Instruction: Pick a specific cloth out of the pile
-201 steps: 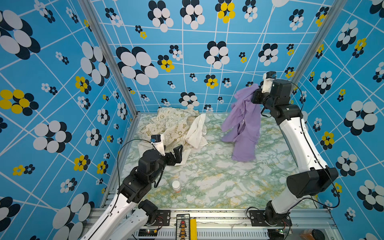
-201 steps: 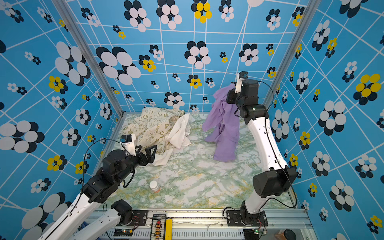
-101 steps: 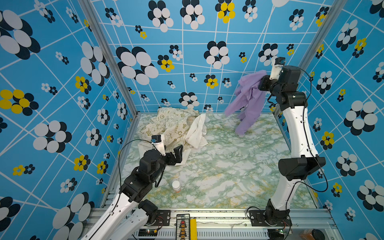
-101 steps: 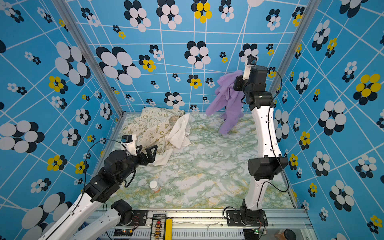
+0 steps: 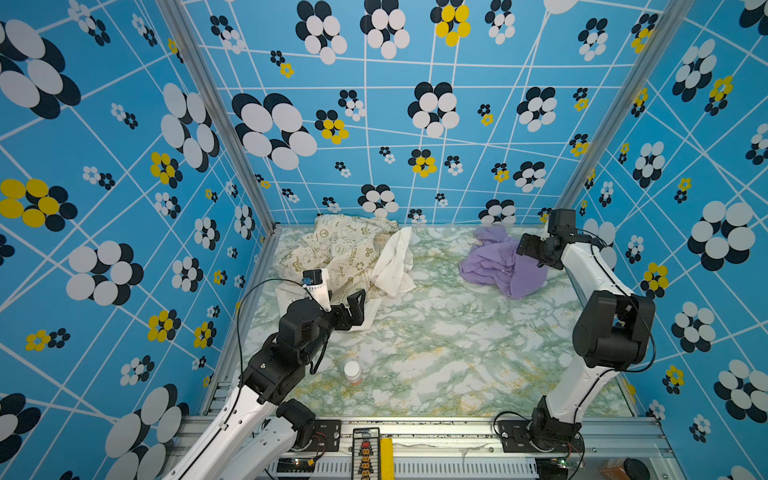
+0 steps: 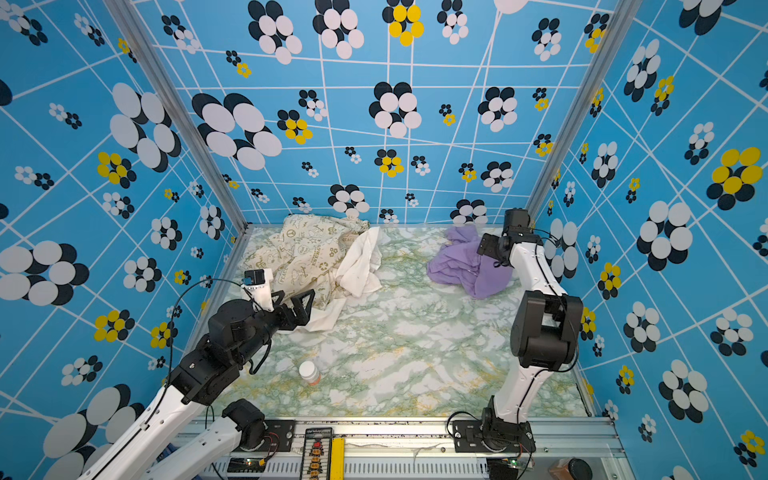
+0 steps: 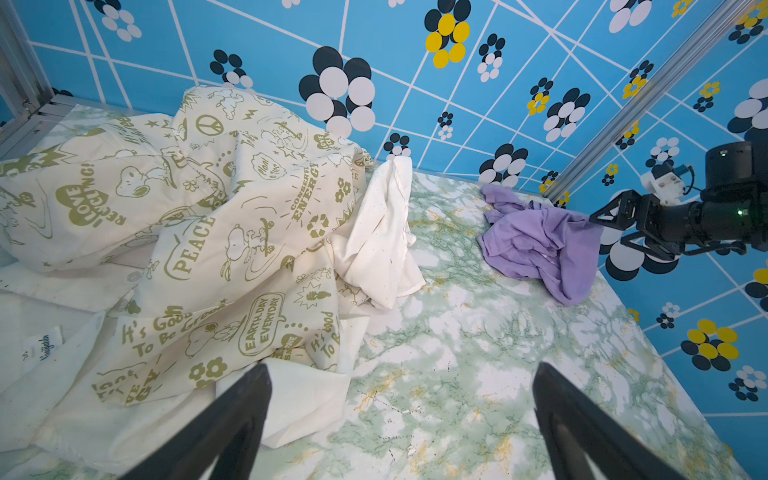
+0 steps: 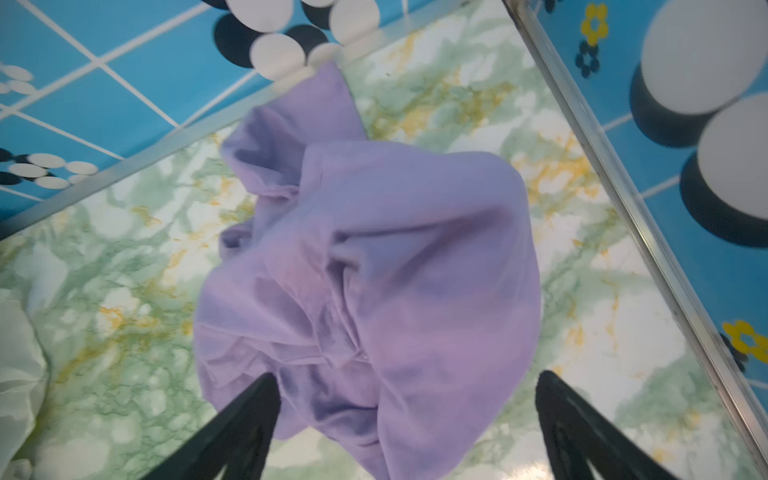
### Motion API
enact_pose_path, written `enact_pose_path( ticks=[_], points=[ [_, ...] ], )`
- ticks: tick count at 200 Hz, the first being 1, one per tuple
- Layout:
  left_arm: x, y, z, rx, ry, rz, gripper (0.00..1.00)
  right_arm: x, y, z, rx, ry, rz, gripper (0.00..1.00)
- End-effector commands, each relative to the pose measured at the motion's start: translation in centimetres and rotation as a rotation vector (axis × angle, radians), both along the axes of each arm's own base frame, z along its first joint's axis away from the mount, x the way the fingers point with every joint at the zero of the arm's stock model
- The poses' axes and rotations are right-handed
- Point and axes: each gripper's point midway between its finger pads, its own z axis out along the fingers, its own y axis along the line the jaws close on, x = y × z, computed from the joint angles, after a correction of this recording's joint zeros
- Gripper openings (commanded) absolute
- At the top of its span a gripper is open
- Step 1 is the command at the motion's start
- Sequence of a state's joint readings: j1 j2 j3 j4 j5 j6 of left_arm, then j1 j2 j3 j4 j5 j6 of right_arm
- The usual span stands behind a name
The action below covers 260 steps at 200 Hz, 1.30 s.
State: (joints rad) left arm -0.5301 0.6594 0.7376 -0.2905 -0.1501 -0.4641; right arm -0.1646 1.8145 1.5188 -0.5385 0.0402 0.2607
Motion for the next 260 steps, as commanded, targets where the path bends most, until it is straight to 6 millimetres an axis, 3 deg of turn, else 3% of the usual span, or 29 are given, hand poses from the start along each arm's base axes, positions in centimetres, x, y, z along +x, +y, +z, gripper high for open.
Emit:
enact_pose_path(
  ticks=[1,25,41,57,100,162,186,207,260],
  points=[
    [0.1,-0.1,0.1,-0.017,-0.014,-0.003,0.99,1.3,0.4,7.7,0.000,-0.244,-0.011,0.99],
    [0.3,-0.2,-0.1,-0.027,-0.010,-0.004,0.99,2.0,1.2,8.3,0.034,-0.247,0.027,0.99],
    [0.3,-0.2,-0.1,-0.028,-0.010,-0.003,0.99,2.4,2.2,7.3,0.077,-0.225,0.052,0.99],
    [0.3,-0.1,-0.1,-0.022,-0.012,-0.001,0.99,2.6,3.6,6.4,0.099,-0.199,0.088,0.99],
    [0.4,1.1,-0.4,0.023,-0.024,0.043,0.99,2.1,7.8,7.0,0.090,-0.243,0.219,0.99],
    [1.9,5.8,-0.7,0.125,-0.037,0.221,0.99,-1.5,7.6,14.7,0.031,-0.484,0.212,0.99],
    [2.9,8.0,-1.2,0.141,-0.024,0.294,0.99,-4.0,7.2,16.2,-0.006,-0.576,0.188,0.99],
    [4.1,9.5,-2.0,0.162,-0.027,0.330,0.99,-6.1,6.9,15.3,-0.034,-0.621,0.176,0.99],
    [7.9,11.7,-5.1,0.180,0.007,0.351,0.99,-9.7,5.5,8.7,-0.099,-0.639,0.101,0.99]
  ],
)
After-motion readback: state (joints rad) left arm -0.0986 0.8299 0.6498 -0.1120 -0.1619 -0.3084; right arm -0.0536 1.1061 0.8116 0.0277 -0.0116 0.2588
